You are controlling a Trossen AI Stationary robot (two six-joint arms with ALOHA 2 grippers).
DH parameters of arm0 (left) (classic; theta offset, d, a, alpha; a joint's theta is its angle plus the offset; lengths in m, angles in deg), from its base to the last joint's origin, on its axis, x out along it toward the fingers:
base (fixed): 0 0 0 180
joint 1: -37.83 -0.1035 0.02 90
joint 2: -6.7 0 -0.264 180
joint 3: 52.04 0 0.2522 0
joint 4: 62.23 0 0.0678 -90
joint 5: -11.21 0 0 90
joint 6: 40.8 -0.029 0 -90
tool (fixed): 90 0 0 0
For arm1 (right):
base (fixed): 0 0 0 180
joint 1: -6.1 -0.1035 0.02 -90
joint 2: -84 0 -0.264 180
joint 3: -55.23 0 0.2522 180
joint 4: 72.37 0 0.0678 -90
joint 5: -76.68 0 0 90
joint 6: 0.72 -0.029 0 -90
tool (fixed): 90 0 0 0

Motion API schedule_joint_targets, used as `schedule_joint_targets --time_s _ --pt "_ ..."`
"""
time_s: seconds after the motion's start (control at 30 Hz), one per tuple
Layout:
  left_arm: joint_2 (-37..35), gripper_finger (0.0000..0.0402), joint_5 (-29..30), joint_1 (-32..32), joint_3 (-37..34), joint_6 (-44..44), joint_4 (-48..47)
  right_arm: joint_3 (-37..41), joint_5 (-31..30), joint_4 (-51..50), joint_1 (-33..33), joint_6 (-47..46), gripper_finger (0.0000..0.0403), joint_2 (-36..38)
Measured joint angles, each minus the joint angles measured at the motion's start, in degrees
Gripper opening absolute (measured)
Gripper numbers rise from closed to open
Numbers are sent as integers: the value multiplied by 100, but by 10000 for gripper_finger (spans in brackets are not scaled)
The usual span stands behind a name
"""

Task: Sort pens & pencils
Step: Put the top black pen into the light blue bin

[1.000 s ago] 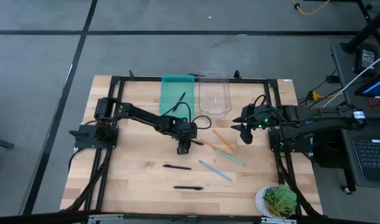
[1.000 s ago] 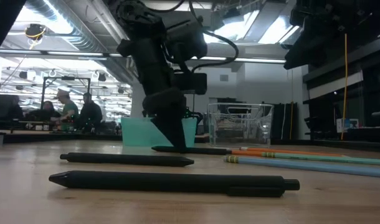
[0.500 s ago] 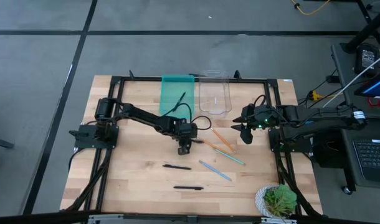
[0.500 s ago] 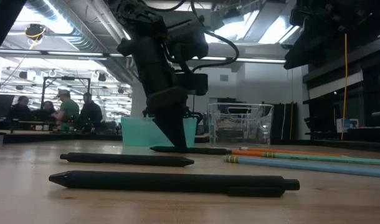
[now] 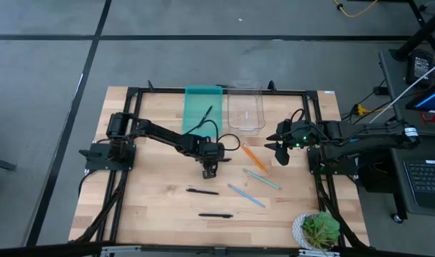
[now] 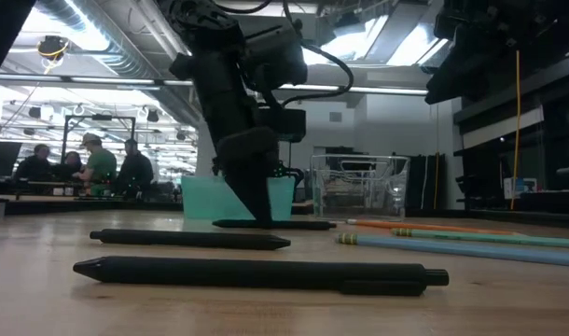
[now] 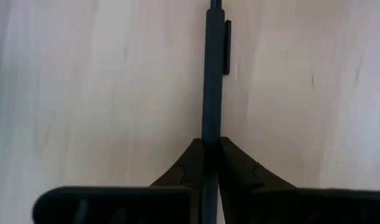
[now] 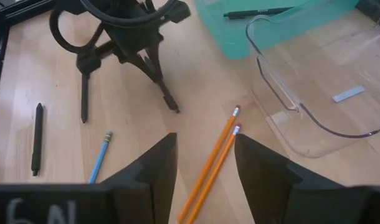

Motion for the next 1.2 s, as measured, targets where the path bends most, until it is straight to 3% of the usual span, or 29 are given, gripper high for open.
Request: schedule_joint_targets --time_s 0.27,0.53,0.77,0.97,1.2 --pt "-594 18 211 -4 7 189 -201 -1 0 2 0 4 162 1" --pt "-1676 18 755 -297 18 167 -735 -2 0 4 -2 4 162 0" --pt "-2270 18 1287 -1294 31 197 -607 -2 0 80 -2 7 162 0" --pt "-2157 19 953 -2334 25 624 -542 -2 0 103 0 9 162 1" --pt "-1941 19 677 -3001 40 1090 -413 -2 -2 105 2 6 162 0"
